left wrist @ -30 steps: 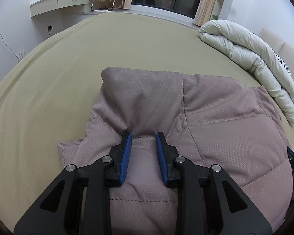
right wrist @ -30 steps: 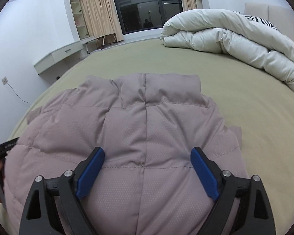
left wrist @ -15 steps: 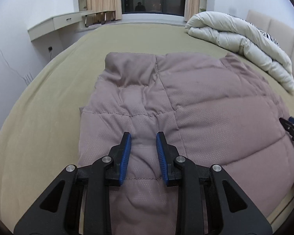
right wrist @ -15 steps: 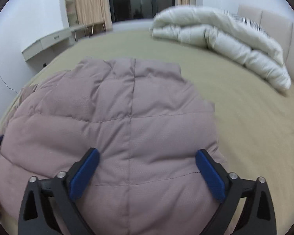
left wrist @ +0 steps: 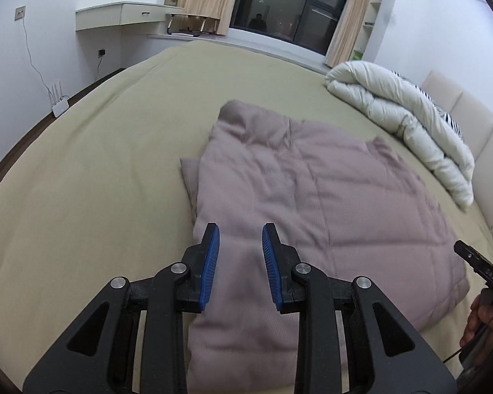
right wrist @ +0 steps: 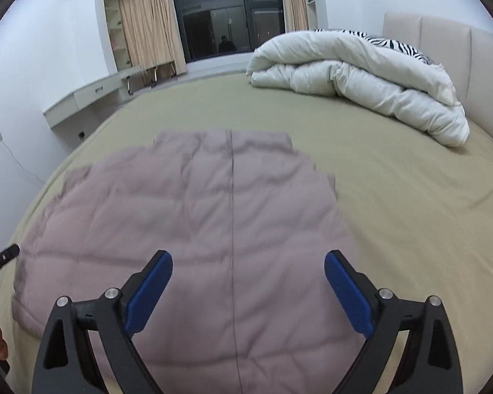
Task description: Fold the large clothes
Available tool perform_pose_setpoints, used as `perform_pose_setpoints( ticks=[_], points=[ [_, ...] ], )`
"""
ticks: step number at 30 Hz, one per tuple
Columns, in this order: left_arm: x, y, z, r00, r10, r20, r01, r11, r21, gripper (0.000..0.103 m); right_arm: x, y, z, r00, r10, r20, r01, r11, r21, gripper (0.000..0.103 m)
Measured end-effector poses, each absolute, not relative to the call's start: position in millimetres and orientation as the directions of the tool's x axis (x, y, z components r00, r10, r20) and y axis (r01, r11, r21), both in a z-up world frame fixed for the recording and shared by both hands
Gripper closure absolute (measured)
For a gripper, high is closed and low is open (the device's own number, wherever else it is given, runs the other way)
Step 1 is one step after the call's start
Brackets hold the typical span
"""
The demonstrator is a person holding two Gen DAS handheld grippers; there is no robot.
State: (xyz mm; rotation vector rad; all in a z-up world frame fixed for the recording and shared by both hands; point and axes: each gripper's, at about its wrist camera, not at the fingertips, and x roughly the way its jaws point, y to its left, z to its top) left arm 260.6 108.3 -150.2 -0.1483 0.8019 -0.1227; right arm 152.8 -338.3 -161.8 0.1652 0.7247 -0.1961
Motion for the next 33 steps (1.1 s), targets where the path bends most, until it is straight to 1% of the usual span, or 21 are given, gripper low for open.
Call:
perform_pose_setpoints(
  ticks=[1,2,3,5,7,8,9,10,12,13,15,17,18,20,24,27,30,33],
  points=[
    [258,102,-165,0.653,-0.155,-0.741,0.070,0.987,-0.144,0.077,153,-336,-178,0.697,-0.112,-0.708,0.228,0.971,0.071,0.006],
    [257,99,-176,0.638,-0.150,-0.756,0.081,0.988,-0.128,0.077,152,-333,-195,0.692,-0.105,-0.715,0.215,0.974,0.065,0.003],
    [252,98,-182,0.646,-0.146,-0.749,0.084,0.989,-0.120,0.077,150,-332,-201,0.708,-0.109,-0.697,0.203,0.978,0.053,0.002],
    [251,100,-181,0.646,-0.149,-0.749,0.082,0.989,-0.125,0.077,151,-334,-198,0.698,-0.109,-0.707,0.209,0.976,0.057,0.001],
    [249,108,-169,0.643,-0.178,-0.745,0.071,0.982,-0.174,0.077,154,-340,-187,0.668,-0.088,-0.739,0.226,0.970,0.088,0.001],
    [247,114,-161,0.656,-0.181,-0.733,0.062,0.981,-0.186,0.077,154,-346,-177,0.676,-0.054,-0.735,0.221,0.966,0.132,0.002],
    [245,124,-151,0.682,-0.171,-0.711,0.040,0.980,-0.197,0.076,148,-355,-165,0.714,0.001,-0.700,0.205,0.956,0.210,0.001],
    [245,132,-144,0.694,-0.164,-0.701,0.022,0.978,-0.207,0.073,142,-366,-153,0.759,0.053,-0.649,0.182,0.940,0.289,0.000],
    [261,155,-141,0.682,-0.176,-0.710,-0.029,0.963,-0.267,0.016,139,-389,-140,0.793,0.099,-0.602,0.162,0.917,0.365,0.000],
    [270,164,-140,0.676,-0.189,-0.712,-0.047,0.954,-0.298,0.013,144,-402,-138,0.781,0.112,-0.614,0.167,0.911,0.378,0.000],
    [289,174,-146,0.630,-0.274,-0.726,-0.027,0.927,-0.373,0.013,155,-428,-141,0.753,0.141,-0.643,0.193,0.886,0.421,0.000],
    [316,182,-165,0.518,-0.429,-0.740,-0.004,0.864,-0.503,0.013,165,-459,-150,0.724,0.208,-0.658,0.225,0.830,0.510,0.000],
    [325,185,-176,0.465,-0.470,-0.750,-0.016,0.843,-0.538,0.013,171,-477,-157,0.712,0.264,-0.650,0.229,0.788,0.571,0.000],
    [337,183,-191,0.404,-0.526,-0.748,-0.012,0.815,-0.579,0.013,175,-502,-167,0.710,0.301,-0.637,0.246,0.742,0.624,0.000],
    [350,190,-205,0.371,-0.591,-0.716,-0.031,0.763,-0.646,0.013,189,-544,-200,0.675,0.371,-0.638,0.308,0.643,0.701,0.000],
    [354,192,-209,0.351,-0.616,-0.705,-0.020,0.748,-0.664,0.013,202,-550,-209,0.661,0.425,-0.618,0.267,0.637,0.723,0.000],
    [369,193,-216,0.336,-0.639,-0.692,-0.011,0.732,-0.682,0.013,219,-541,-212,0.621,0.473,-0.625,0.214,0.665,0.715,0.000],
    [371,202,-221,0.346,-0.675,-0.651,-0.031,0.685,-0.727,0.013,239,-531,-214,0.592,0.512,-0.622,0.188,0.663,0.725,0.000]
  ],
)
